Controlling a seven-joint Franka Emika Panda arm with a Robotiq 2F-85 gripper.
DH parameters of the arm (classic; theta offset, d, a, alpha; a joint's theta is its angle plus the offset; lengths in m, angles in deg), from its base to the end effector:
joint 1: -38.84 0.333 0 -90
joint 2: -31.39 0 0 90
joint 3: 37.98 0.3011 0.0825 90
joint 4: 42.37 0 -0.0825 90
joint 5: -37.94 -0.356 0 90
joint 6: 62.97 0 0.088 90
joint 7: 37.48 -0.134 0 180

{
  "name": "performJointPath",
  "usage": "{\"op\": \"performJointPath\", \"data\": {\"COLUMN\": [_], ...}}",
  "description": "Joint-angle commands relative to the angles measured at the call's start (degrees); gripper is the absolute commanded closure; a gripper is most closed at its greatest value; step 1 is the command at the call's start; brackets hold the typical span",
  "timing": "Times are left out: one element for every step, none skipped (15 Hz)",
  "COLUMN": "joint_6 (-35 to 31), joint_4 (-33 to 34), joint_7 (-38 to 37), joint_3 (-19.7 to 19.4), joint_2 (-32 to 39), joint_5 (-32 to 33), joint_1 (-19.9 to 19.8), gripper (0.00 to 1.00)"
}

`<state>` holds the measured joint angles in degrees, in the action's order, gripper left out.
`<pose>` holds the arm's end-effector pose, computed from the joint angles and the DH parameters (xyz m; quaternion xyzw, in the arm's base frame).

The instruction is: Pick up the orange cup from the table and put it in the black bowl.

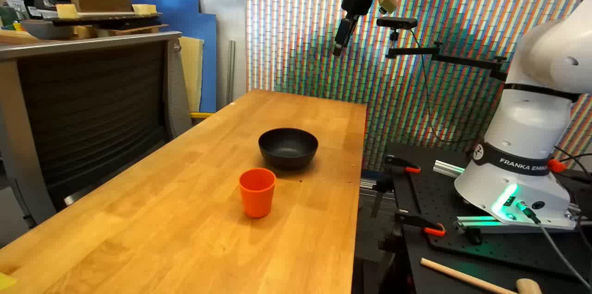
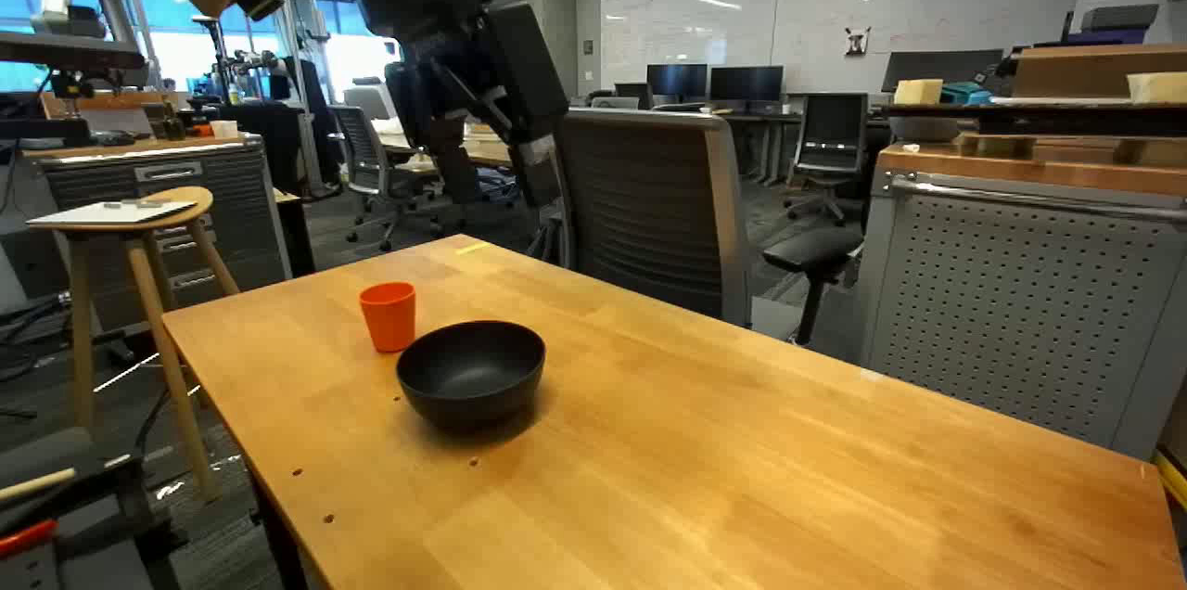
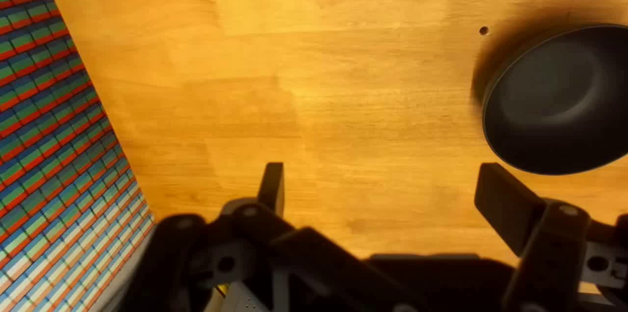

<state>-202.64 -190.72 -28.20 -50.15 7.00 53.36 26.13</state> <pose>0.3743 -0.1776 0.4020 0.9883 -0.0414 0.1133 0.0928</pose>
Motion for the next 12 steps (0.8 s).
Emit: {"op": "performJointPath", "data": {"joint_6": [0.10, 0.10, 0.10, 0.10, -0.34, -1.37, -1.27, -0.32, -0.50, -0.62, -0.70, -1.18], "joint_4": [0.21, 0.38, 0.45, 0.49, 0.57, 0.47, 0.58, 0.79, 0.90, 1.03, 1.45, 2.01], "joint_7": [0.19, 0.19, 0.19, 0.19, -1.16, -4.75, -7.95, -11.66, -14.62, -17.72, -20.15, -22.25], "joint_3": [0.35, 0.35, 0.35, 0.35, 0.92, 2.59, 4.09, 6.31, 8.03, 10.13, 11.96, 13.83], "joint_2": [0.01, -0.02, -0.06, -0.06, 0.80, 2.31, 3.65, 5.41, 6.91, 8.63, 10.57, 12.86], "joint_5": [-0.26, -0.26, -0.26, -0.26, -0.29, -0.06, -0.29, -0.38, -0.64, -1.10, -1.56, -1.86], "joint_1": [-0.34, -0.34, -0.34, -0.34, -0.28, -0.24, 0.05, 0.76, 1.55, 2.84, 4.23, 5.88], "gripper": [0.00, 0.00, 0.00, 0.00, 0.00, 0.00, 0.00, 0.00, 0.00, 0.00, 0.00, 0.00]}}
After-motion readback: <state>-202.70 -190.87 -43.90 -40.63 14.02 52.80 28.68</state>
